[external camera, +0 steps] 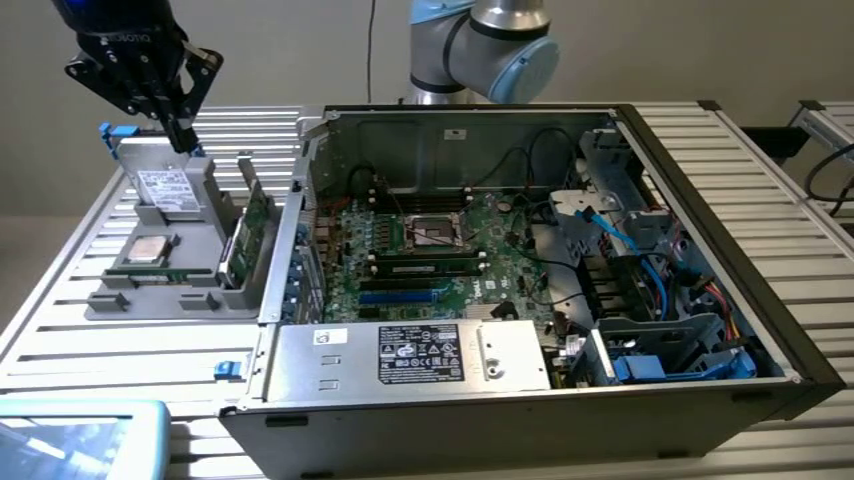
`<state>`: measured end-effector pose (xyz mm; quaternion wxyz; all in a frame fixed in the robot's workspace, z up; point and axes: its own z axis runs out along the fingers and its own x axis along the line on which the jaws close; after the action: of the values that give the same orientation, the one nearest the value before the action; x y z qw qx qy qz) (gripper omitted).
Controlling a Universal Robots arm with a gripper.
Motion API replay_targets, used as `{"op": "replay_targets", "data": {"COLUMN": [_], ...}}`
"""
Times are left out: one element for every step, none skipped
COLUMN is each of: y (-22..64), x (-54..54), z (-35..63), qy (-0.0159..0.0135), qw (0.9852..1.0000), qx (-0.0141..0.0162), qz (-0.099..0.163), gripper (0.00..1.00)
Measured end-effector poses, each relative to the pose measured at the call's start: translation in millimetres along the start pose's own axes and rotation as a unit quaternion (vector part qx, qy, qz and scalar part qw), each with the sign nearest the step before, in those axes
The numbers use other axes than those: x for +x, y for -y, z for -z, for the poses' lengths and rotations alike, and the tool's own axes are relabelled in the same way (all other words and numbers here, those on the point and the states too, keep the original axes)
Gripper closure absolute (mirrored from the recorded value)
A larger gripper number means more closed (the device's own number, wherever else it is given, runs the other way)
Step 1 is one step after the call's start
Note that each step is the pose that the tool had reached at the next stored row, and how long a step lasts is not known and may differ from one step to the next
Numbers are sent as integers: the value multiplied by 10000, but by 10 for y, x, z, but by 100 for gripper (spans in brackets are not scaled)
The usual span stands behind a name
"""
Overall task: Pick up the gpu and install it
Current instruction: 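Pick up the gpu and move the gpu toward the slot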
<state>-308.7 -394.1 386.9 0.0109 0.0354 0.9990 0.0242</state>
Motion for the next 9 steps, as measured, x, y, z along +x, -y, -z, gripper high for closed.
{"op": "replay_targets", "data": {"y": [0,0,0,0,1,1,2,3,3], "x": [0,0,-1,0,0,1,1,1,1], "z": [0,-1,-4,-14,-26,-36,-47,-57,-64], "qy": [0,3,6,12,25,39,51,57,59], "qw": [10000,10000,10000,10000,10000,10000,10000,10000,10000], "qx": [0,0,-2,-6,-8,-9,-12,-14,-16], "qz": [0,0,0,0,1,1,2,2,2], "gripper": [88,88,88,88,88,88,88,88,88]}}
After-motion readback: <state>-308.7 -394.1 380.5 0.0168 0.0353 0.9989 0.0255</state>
